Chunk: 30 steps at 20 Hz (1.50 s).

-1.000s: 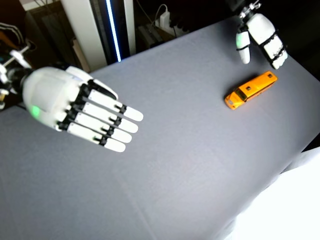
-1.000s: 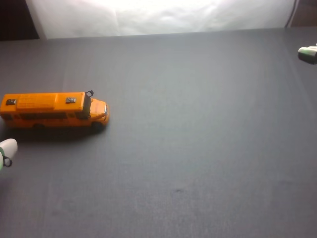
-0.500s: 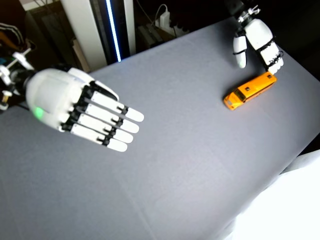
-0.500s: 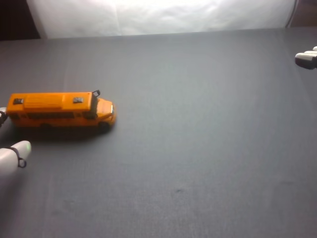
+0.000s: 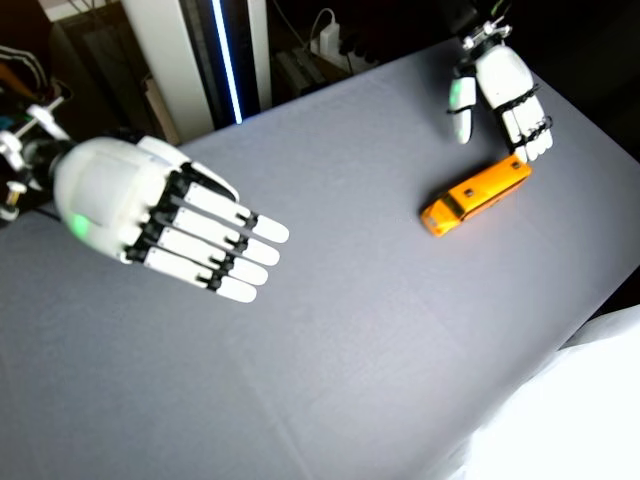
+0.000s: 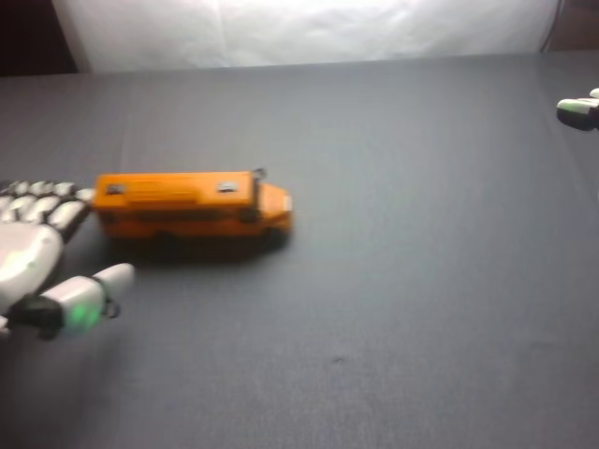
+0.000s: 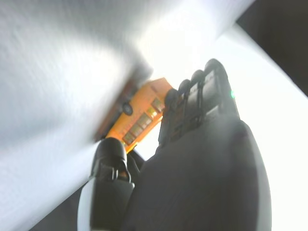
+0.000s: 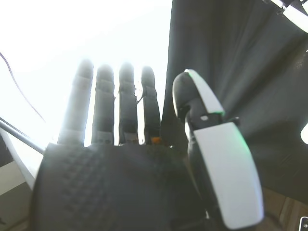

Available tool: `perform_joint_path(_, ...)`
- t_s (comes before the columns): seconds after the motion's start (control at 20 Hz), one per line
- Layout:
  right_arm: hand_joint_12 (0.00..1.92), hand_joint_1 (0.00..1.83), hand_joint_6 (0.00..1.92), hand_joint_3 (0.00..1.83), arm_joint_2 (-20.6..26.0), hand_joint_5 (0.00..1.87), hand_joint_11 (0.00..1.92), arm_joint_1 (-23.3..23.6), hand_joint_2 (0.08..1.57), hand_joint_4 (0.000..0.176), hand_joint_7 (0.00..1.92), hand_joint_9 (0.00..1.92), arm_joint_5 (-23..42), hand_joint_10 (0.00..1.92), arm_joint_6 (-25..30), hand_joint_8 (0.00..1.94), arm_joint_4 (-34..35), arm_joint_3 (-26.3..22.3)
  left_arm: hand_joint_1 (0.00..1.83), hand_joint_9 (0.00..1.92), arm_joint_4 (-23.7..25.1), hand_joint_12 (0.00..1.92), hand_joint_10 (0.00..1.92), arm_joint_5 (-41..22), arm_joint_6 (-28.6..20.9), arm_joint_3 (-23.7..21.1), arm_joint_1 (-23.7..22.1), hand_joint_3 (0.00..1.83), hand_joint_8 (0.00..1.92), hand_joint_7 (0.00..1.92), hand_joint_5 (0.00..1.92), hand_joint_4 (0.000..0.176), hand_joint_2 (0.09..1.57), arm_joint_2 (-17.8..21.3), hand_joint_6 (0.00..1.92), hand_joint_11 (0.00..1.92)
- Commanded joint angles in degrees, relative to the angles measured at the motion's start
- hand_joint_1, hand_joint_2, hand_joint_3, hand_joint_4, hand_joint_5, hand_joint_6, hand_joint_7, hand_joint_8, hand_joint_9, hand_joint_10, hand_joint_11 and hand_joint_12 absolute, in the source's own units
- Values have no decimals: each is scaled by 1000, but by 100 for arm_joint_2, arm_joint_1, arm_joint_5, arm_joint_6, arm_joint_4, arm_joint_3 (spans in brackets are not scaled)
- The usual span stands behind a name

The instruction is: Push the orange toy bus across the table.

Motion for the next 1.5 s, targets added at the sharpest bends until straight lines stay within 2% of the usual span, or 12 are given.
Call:
perform_joint_path(0.0, 24, 492, 4, 0, -9, 387, 242, 31, 1391, 0, 385, 300, 691, 4, 34, 4, 89, 22, 0, 0, 351, 0, 0, -520, 112, -36, -133, 0, 4, 36, 72, 0, 1328, -66, 1, 0)
perform_joint_path(0.1, 27, 485, 3, 0, -13, 392, 253, 31, 1378, 0, 392, 311, 692, 5, 35, 3, 89, 21, 0, 0, 370, 0, 0, -586, 398, -105, -216, 0, 3, 17, 74, 0, 1329, -102, 3, 0)
perform_joint_path(0.3, 26, 452, 3, 0, -12, 399, 256, -9, 1381, 0, 389, 307, 692, 1, 72, 1, 91, 20, 0, 2, 254, 0, 1, -1049, 393, -304, -170, 10, 7, 30, 58, 0, 1359, 33, 2, 0)
perform_joint_path(0.4, 13, 439, 3, 1, -14, 394, 229, -26, 1385, 0, 381, 287, 693, 2, 79, 4, 93, 19, 0, 0, 390, 0, 0, -1381, 18, -402, -63, 13, 0, 16, 43, 0, 1372, 117, 0, 0)
perform_joint_path(0.55, 22, 456, 3, 0, -13, 393, 253, -25, 1387, 0, 388, 304, 698, 6, 81, 5, 114, 22, 0, 0, 730, 0, 0, -1803, -1072, -336, 148, 10, 10, 40, 57, 0, 1371, 136, 8, 0)
perform_joint_path(0.85, 29, 524, 5, 0, 7, 417, 279, -25, 1381, 0, 420, 341, 916, 5, 109, 3, 144, 27, 0, 51, 1347, 13, 2, -2706, -2025, -440, 279, 0, 5, 111, 128, 0, 1386, 238, 3, 14)
perform_joint_path(0.95, 30, 493, 4, 0, 35, 424, 280, -24, 1379, 0, 404, 330, 1114, 2, 125, 1, 147, 13, 0, 50, 1538, 11, 4, -3077, -2137, -531, 300, 0, 7, 116, 141, 0, 1389, 301, 10, 5)
perform_joint_path(1.05, 23, 645, 3, 0, 71, 414, 261, -24, 1399, 0, 391, 310, 1374, 7, 126, 5, 175, -19, 0, 61, 1787, 0, 6, -3410, -2272, -602, 311, 0, 13, 141, 167, 0, 1373, 336, 15, 0)
perform_joint_path(1.2, 23, 681, 7, 0, 101, 433, 259, -24, 1402, 0, 418, 320, 1522, 7, 126, 10, 97, -43, 0, 54, 1976, 0, 4, -3680, -2288, -690, 320, 0, 10, 147, 169, 0, 1324, 353, 11, 0)
perform_joint_path(1.3, 29, 635, 9, 0, 104, 447, 273, -21, 1400, 0, 423, 335, 1528, 10, 126, 8, 21, -55, 0, 72, 2035, 8, 10, -3788, -2287, -722, 333, 0, 12, 160, 185, 0, 1334, 351, 13, 19)
perform_joint_path(1.4, 54, 706, 9, 0, 102, 462, 327, -20, 1394, 0, 436, 364, 1623, 15, 126, 8, 15, -71, 0, 78, 2105, 11, 9, -3901, -2287, -759, 342, 6, 11, 168, 189, 0, 1370, 346, 11, 24)
perform_joint_path(1.45, 27, 696, 1, 0, 105, 450, 260, -20, 1398, 0, 447, 335, 1687, 1, 126, 5, 18, -81, 0, 71, 2131, 14, 5, -3973, -2283, -785, 366, 18, 0, 143, 174, 0, 1404, 348, 3, 28)
